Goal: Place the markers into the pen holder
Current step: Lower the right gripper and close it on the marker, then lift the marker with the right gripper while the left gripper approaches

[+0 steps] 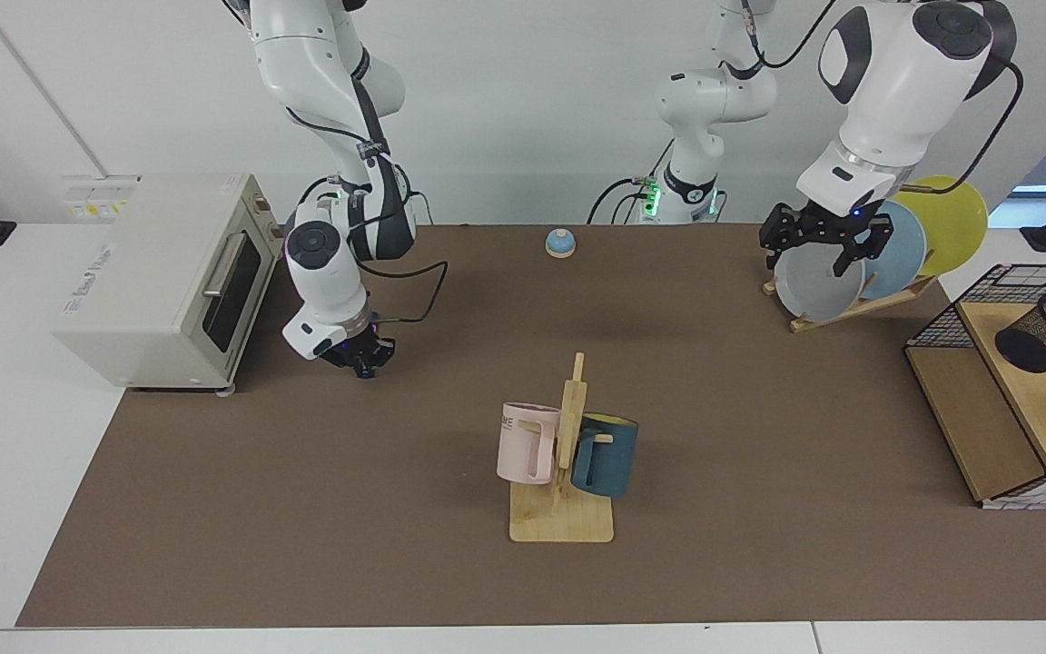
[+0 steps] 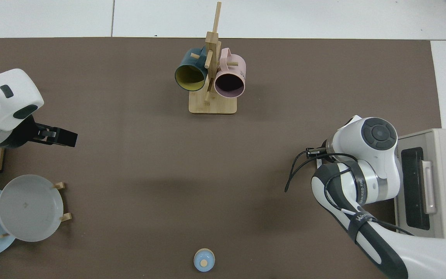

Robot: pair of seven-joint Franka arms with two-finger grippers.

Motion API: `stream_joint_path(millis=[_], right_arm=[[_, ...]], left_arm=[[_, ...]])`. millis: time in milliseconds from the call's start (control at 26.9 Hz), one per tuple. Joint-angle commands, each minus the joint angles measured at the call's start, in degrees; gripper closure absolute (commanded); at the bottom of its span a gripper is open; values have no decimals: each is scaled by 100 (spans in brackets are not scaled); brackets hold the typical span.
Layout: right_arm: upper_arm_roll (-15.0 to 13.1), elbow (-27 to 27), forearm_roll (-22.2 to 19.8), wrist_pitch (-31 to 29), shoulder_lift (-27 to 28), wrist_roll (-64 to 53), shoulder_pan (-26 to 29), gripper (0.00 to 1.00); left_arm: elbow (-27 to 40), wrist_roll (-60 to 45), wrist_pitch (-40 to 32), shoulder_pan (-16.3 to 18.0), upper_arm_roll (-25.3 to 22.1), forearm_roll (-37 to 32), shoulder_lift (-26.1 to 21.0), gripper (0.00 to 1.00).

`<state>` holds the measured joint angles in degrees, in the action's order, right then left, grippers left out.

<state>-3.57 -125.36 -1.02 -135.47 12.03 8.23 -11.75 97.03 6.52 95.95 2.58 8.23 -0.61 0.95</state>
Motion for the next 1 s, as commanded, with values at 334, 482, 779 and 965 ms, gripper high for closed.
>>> stream_joint_path(millis=[334, 482, 779, 965], right_arm=[[6, 178, 295, 81, 36, 151, 15, 100], [15, 494, 698, 468, 1, 827, -11, 100], [15, 1302, 1067, 1258, 10, 2542, -591, 100], [15, 1742, 1876, 1690, 10, 3034, -881, 100]], left_arm=[[18, 86, 29, 49, 12, 70, 19, 0], [18, 104, 29, 49, 12, 70, 10, 0], [123, 1112, 178, 41, 21, 96, 10, 0], [203, 1800, 328, 41, 21, 105, 19, 0]])
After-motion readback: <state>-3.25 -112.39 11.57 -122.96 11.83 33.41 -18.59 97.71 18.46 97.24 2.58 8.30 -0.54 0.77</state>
